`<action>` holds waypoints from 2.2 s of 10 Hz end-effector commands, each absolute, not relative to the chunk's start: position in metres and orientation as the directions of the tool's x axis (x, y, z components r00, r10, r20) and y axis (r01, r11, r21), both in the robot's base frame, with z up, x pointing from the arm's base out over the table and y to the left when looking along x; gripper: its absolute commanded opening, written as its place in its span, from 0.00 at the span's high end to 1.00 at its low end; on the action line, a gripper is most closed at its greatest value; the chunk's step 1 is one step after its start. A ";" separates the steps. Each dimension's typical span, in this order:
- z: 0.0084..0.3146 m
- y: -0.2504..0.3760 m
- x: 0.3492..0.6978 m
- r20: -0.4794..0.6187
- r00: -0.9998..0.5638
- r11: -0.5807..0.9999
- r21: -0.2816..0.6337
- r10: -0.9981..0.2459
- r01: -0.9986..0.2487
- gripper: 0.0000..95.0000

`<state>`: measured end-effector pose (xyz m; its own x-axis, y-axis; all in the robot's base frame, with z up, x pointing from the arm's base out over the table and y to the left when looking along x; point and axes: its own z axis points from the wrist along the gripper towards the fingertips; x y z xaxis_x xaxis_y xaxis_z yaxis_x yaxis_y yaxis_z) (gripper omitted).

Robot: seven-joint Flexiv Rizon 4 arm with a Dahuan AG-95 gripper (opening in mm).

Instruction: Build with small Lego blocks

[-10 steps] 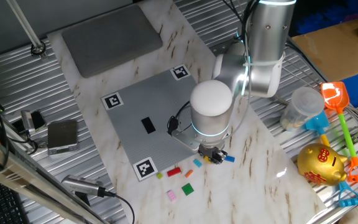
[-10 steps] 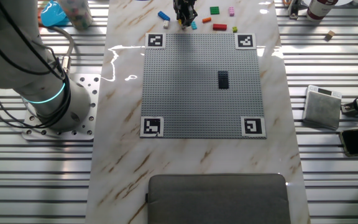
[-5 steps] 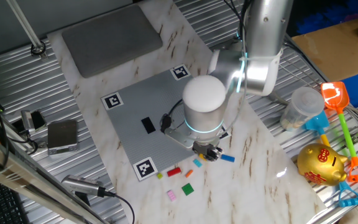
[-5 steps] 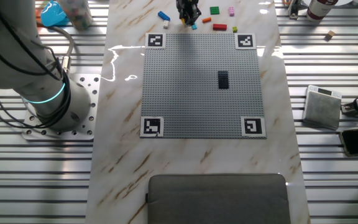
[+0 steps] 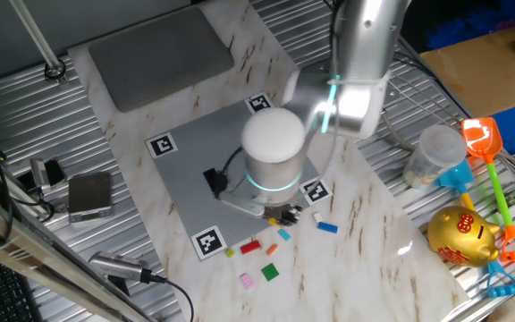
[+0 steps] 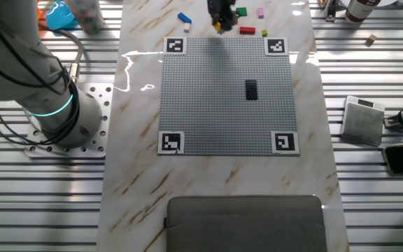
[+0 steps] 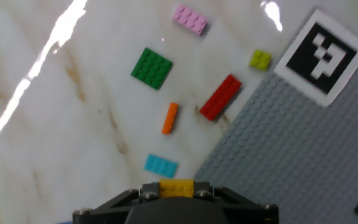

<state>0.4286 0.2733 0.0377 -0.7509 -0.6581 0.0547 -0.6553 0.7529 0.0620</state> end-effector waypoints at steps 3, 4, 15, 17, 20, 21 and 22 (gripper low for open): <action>0.036 0.247 0.466 0.049 -0.637 0.639 0.040 -0.769 -0.768 1.00; 0.036 0.247 0.467 0.047 -0.633 0.635 0.040 -0.772 -0.771 1.00; 0.035 0.247 0.468 0.076 -0.602 0.606 0.044 -0.795 -0.794 1.00; 0.035 0.247 0.468 0.076 -0.619 0.623 0.042 -0.782 -0.781 1.00; 0.035 0.247 0.468 0.072 -0.574 0.578 0.045 -0.816 -0.815 1.00; 0.036 0.243 0.469 0.069 -0.556 0.560 0.048 -0.828 -0.827 1.00; 0.037 0.219 0.475 0.066 -0.487 0.490 0.050 -0.871 -0.870 1.00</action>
